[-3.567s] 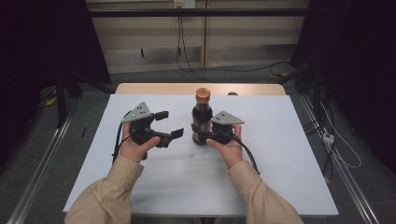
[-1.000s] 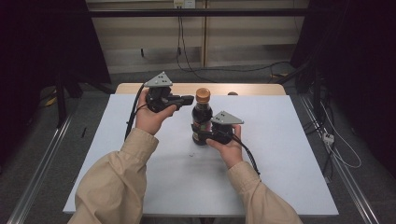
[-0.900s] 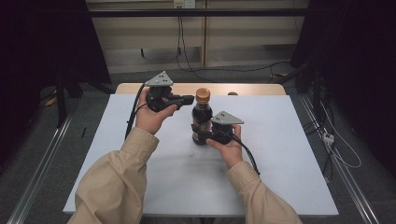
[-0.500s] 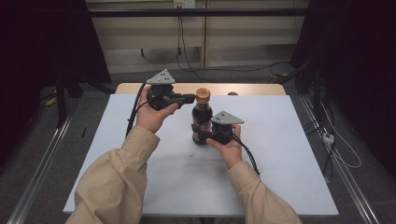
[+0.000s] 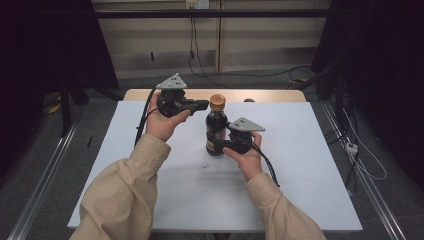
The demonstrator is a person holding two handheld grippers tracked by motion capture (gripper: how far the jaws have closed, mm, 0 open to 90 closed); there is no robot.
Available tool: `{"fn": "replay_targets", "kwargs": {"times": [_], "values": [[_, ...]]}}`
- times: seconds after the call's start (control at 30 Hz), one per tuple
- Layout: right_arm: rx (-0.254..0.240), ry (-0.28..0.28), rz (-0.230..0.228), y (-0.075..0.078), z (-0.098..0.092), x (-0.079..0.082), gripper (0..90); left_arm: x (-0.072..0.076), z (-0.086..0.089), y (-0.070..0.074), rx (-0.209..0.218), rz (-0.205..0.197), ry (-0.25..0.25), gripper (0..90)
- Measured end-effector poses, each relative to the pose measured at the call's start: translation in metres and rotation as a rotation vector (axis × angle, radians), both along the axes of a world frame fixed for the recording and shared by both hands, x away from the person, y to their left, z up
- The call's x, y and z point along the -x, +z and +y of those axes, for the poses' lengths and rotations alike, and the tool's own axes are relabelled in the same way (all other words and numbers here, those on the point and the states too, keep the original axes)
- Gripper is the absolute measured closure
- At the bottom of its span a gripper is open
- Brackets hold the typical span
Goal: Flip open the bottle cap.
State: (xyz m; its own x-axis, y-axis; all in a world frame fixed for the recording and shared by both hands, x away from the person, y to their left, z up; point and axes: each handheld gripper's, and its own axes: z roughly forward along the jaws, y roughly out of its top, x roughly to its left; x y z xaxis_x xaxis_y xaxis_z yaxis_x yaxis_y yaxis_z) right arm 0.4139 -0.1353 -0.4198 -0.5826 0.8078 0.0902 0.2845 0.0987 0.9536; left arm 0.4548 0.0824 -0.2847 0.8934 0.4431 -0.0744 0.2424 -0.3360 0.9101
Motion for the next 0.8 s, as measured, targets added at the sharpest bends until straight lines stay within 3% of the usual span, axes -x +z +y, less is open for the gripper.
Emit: {"fn": "replay_targets", "kwargs": {"times": [0.1, 0.27, 0.33, 0.43, 0.7, 0.8], "values": [[0.007, 0.002, -0.022, 0.0034, 0.0001, 0.0011, 18.9, 0.0000, -0.0007, 0.0000, -0.002, -0.002, 0.000, 90.0], [-0.026, 0.028, -0.003, 0.0019, 0.0026, -0.0020, 27.9, -0.0003, -0.0004, -0.0001, -0.007, 0.002, 0.003, 90.0], [-0.001, 0.025, -0.025, 0.0016, 0.0034, -0.0020, 29.5, -0.0002, -0.0002, 0.0001, -0.008, -0.003, -0.004, 90.0], [0.027, 0.028, -0.059, -0.0004, 0.0050, -0.0002, 30.1, -0.0004, 0.0014, 0.0010, 0.002, -0.004, -0.002, 90.0], [0.004, 0.027, -0.063, -0.0032, 0.0037, -0.0007, 30.2, -0.0004, -0.0017, 0.0034, 0.012, 0.008, -0.016, 90.0], [0.005, 0.029, -0.066, -0.0042, 0.0025, -0.0012, 30.3, 0.0002, -0.0049, 0.0065, -0.023, -0.017, -0.007, 90.0]]}}
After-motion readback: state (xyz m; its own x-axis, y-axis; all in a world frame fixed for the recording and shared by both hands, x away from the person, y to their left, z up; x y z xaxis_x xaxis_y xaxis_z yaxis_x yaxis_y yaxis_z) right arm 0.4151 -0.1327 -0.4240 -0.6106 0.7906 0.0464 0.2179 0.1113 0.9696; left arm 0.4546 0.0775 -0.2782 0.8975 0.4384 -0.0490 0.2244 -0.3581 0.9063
